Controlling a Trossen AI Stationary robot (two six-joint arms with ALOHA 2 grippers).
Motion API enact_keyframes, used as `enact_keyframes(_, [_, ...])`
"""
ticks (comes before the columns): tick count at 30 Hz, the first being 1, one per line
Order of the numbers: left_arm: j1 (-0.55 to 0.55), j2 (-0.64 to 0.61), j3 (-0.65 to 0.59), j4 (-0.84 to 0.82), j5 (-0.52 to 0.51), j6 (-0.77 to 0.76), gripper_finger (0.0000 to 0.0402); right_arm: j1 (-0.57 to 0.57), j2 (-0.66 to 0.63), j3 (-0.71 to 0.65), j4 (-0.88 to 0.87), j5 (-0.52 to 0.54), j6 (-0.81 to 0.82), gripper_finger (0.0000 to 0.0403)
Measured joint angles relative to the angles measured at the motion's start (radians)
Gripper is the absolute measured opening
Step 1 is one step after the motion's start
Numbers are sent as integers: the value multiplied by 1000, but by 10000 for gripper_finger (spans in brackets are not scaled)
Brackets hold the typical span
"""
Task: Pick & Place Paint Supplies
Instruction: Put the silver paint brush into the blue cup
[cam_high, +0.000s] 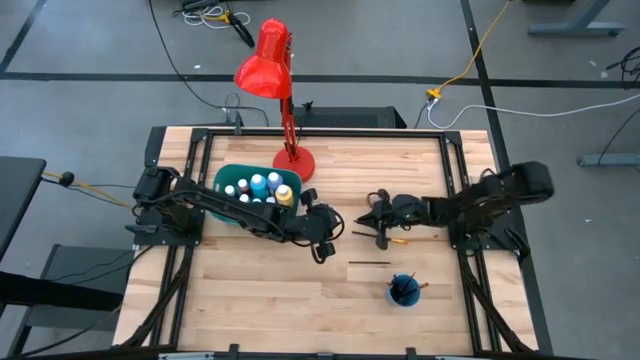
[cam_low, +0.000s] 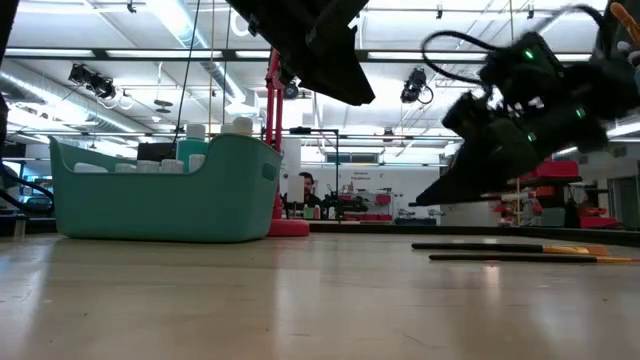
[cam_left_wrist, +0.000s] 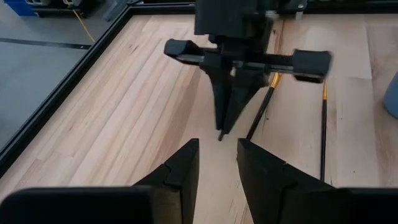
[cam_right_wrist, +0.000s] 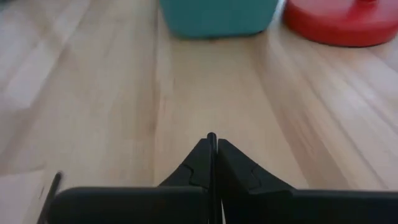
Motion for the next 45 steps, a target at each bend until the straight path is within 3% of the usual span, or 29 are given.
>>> enact_keyframes(5, [0, 0, 0, 0, 12, 0, 114, 50, -124, 238, -598, 32, -61, 15])
enact_keyframes(8, [0, 0, 0, 0, 31, 0, 114, 83, -167, 370, -851, 45, -70, 15])
enact_keyframes(14, [-2, 0, 0, 0, 36, 0, 114, 149, -199, 597, -1251, 45, -2, 17])
enact_keyframes(19, [-2, 0, 0, 1, -5, 0, 114, 226, -199, 732, -1472, 34, 78, 17])
enact_keyframes(24, [-2, 0, 0, 1, -6, 0, 114, 316, -200, 821, -1595, -20, 187, 16])
enact_keyframes(32, [-3, 0, 0, 1, -26, -11, 114, 452, -200, 830, -1613, -156, 351, 16])
enact_keyframes(45, [-2, 0, 0, 82, -63, -62, 114, 626, -143, 830, -1627, -202, 499, 16])
